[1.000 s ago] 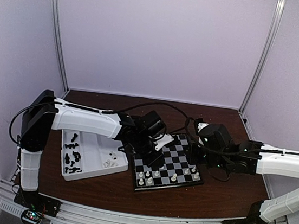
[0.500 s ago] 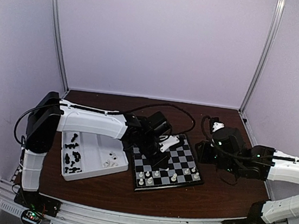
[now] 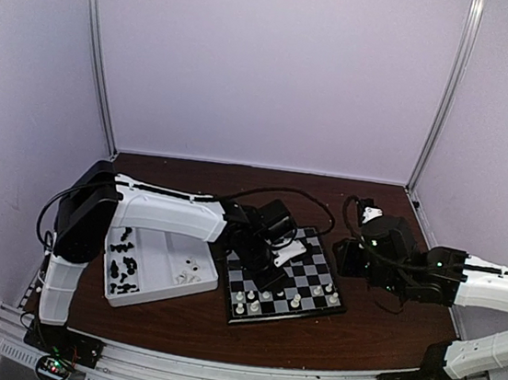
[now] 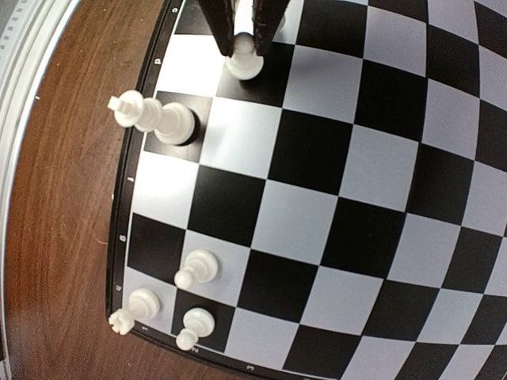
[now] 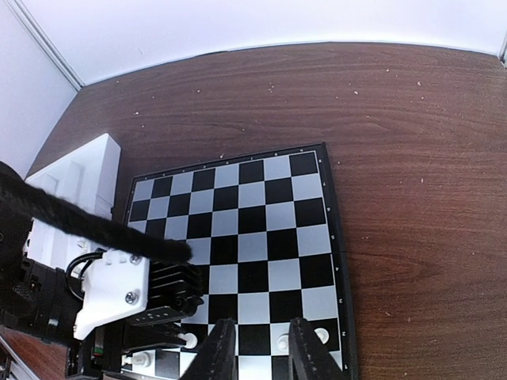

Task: Set up the chess pieces on the board
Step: Place the chess piece on the chessboard, then pick up the chess piece from the storage box.

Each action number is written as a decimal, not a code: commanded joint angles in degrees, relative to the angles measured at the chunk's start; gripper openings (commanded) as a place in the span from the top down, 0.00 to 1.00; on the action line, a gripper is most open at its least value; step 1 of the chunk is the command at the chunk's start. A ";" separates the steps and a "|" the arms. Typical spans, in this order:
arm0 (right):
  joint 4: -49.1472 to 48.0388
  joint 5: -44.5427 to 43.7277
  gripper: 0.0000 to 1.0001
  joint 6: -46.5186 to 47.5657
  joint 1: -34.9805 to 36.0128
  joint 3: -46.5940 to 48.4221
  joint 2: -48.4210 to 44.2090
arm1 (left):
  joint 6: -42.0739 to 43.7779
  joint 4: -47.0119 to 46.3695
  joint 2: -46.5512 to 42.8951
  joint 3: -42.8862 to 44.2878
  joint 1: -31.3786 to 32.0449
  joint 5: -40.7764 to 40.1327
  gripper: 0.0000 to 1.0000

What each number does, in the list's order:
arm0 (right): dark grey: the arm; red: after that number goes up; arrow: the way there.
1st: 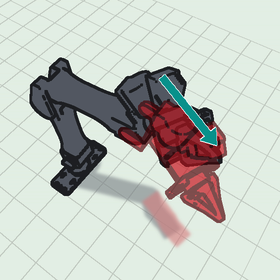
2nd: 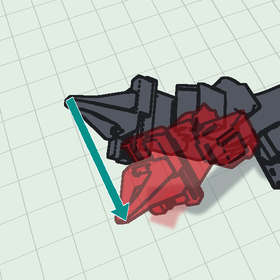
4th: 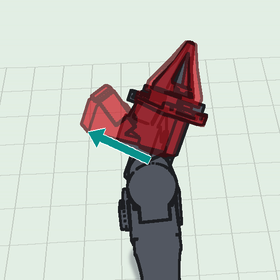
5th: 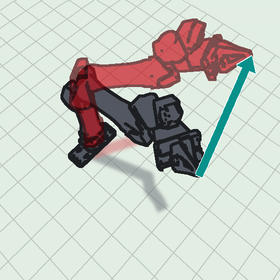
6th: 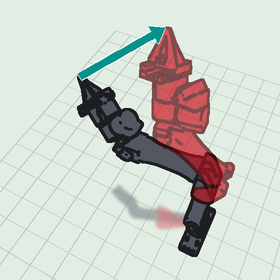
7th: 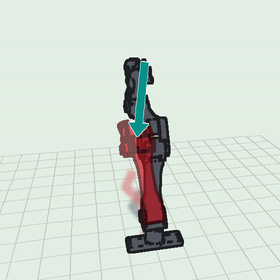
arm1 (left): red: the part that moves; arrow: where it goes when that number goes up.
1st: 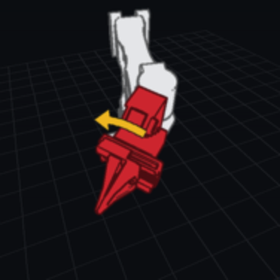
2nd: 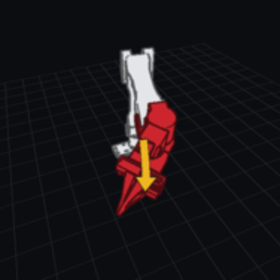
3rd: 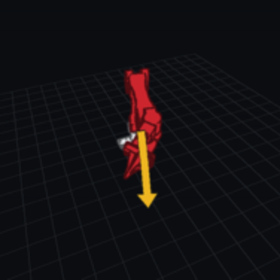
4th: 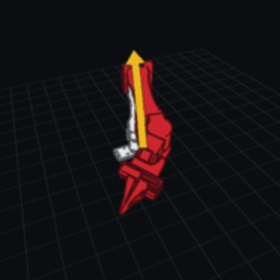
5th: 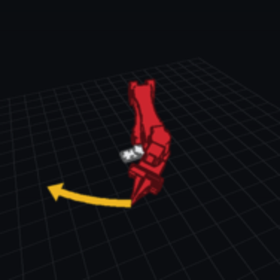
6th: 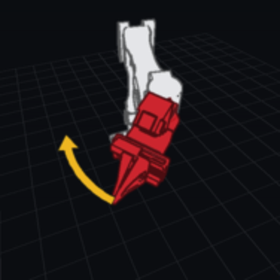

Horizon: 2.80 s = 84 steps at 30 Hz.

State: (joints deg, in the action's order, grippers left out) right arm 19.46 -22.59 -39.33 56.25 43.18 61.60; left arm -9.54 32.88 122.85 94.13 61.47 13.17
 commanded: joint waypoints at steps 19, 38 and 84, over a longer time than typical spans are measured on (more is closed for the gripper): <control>-0.66 -0.91 0.74 -0.48 -0.45 -0.77 -1.14 | 1.30 2.32 -2.71 2.68 0.84 -5.53 0.68; 4.33 10.95 0.74 3.89 -0.62 3.53 3.70 | -4.29 4.60 -17.44 -7.50 -3.43 -15.39 0.70; 4.88 14.72 0.74 6.59 -0.62 7.09 9.49 | -19.05 12.59 -10.88 -16.78 -20.04 -18.89 0.75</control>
State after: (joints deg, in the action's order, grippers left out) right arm 24.18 -7.46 -33.19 55.88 48.53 71.44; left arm -29.10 47.35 111.00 75.68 42.09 -6.33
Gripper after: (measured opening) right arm 0.261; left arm 0.241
